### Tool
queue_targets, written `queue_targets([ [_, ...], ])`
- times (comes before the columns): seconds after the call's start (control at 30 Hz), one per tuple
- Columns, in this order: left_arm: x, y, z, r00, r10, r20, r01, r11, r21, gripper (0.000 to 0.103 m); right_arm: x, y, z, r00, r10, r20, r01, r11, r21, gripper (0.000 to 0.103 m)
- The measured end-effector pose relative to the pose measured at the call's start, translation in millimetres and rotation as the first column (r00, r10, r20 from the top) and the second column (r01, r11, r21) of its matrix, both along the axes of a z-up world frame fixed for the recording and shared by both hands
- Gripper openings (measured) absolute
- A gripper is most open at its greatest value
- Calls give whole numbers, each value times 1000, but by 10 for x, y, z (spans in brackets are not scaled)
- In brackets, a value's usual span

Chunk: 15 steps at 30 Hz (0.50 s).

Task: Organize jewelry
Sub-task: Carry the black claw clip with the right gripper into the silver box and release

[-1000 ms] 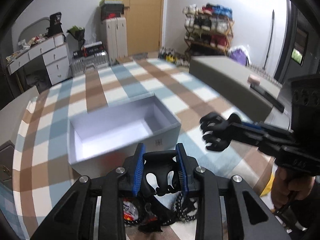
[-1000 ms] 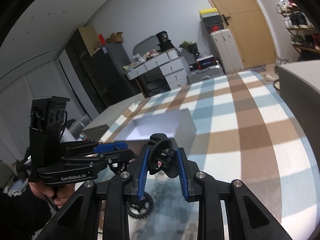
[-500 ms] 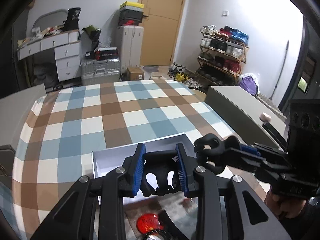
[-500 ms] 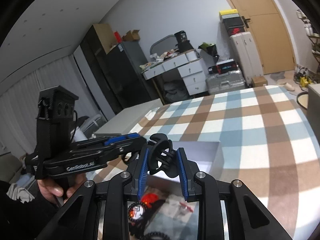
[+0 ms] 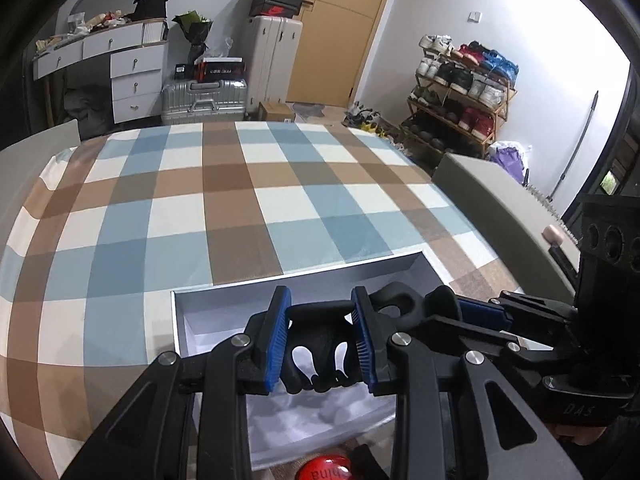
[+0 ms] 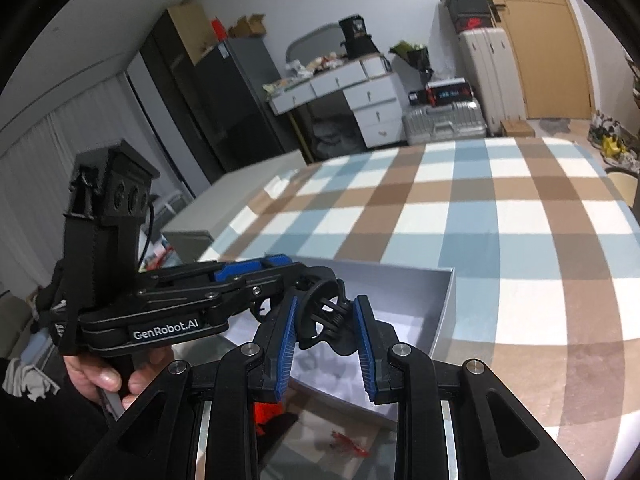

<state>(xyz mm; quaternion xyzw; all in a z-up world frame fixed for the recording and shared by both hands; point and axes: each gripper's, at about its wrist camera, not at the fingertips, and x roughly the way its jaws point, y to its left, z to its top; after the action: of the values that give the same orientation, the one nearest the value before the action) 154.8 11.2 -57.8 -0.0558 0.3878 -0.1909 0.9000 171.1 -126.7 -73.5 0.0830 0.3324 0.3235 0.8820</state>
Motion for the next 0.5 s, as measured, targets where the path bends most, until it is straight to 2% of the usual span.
queue_targets([
  [0.2, 34, 30, -38, 1000, -2, -17, 1, 1000, -26, 25, 95, -37, -98, 999, -18, -44, 19, 1000, 12, 27],
  [0.33, 44, 31, -42, 1000, 6, -12, -6, 1000, 10, 27, 86, -22, -95, 999, -18, -40, 18, 1000, 15, 29],
  [0.43, 2, 41, -22, 1000, 7, -2, -7, 1000, 20, 43, 71, -14, -81, 999, -22, -40, 22, 1000, 10, 31],
  [0.5, -42, 62, 19, 1000, 15, 18, -15, 1000, 28, 53, 36, -36, -52, 999, -28, -32, 28, 1000, 13, 41],
])
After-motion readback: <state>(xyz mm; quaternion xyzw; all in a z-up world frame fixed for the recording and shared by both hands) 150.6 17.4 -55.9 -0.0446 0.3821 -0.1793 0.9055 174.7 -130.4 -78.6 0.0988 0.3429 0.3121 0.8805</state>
